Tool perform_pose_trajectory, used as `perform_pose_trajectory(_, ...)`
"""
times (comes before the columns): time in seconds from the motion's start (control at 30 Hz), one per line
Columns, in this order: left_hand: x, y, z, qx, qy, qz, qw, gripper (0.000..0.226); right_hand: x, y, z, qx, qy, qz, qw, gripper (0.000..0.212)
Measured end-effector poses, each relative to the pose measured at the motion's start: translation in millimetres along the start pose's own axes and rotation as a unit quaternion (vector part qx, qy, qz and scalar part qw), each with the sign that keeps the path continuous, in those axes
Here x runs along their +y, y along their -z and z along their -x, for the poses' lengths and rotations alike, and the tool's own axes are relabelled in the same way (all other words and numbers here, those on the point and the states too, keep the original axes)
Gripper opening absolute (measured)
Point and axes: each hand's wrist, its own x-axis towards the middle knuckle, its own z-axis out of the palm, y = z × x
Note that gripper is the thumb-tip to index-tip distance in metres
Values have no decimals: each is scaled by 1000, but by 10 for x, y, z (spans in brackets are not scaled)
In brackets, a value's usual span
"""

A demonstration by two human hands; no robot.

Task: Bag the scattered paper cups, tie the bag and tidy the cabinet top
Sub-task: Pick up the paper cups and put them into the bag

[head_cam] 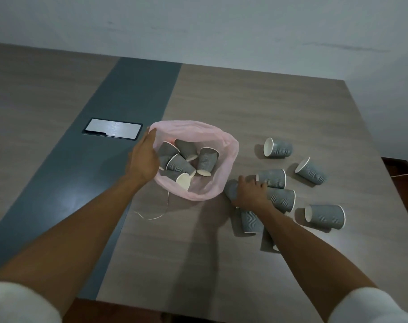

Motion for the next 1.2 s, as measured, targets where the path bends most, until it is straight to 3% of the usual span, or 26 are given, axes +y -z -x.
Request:
perform_pose_trajectory(0.2,2,-15,35,0,-4,-15,1000,69,102,570,64,86,6,-145,986,67)
perform_pose_trajectory(0.33,65,-19,21,-2,9,-8,1000,70,45,985,186,203,72,-341,915,61)
perform_pose_trajectory(0.47,121,-9,26,5,-5,-4,1000,68,-430,860,186,146,163,-409,886,53)
perform_pose_trajectory(0.6,175,-23,40,8,-3,5,1000,67,-800,700,0,74,146,-478,863,76)
perform_pose_trajectory(0.67,209,-35,30,2,10,6,1000,67,-789,648,-96,98,106,-434,889,69)
perform_pose_trajectory(0.77,242,-48,16,0,22,6,1000,69,-493,642,-129,154,48,-305,939,35)
perform_pose_trajectory(0.9,288,-95,13,5,21,13,1000,69,83,631,-89,40,37,-103,993,18)
perform_pose_trajectory(1.07,424,-154,28,3,19,11,1000,70,480,536,176,-211,40,-35,976,44)
perform_pose_trajectory(1.1,441,-156,33,2,14,11,1000,70,521,476,205,-219,52,-4,974,45)
perform_pose_trajectory(1.2,476,-160,69,3,9,6,1000,70,577,269,231,-135,91,76,984,32)
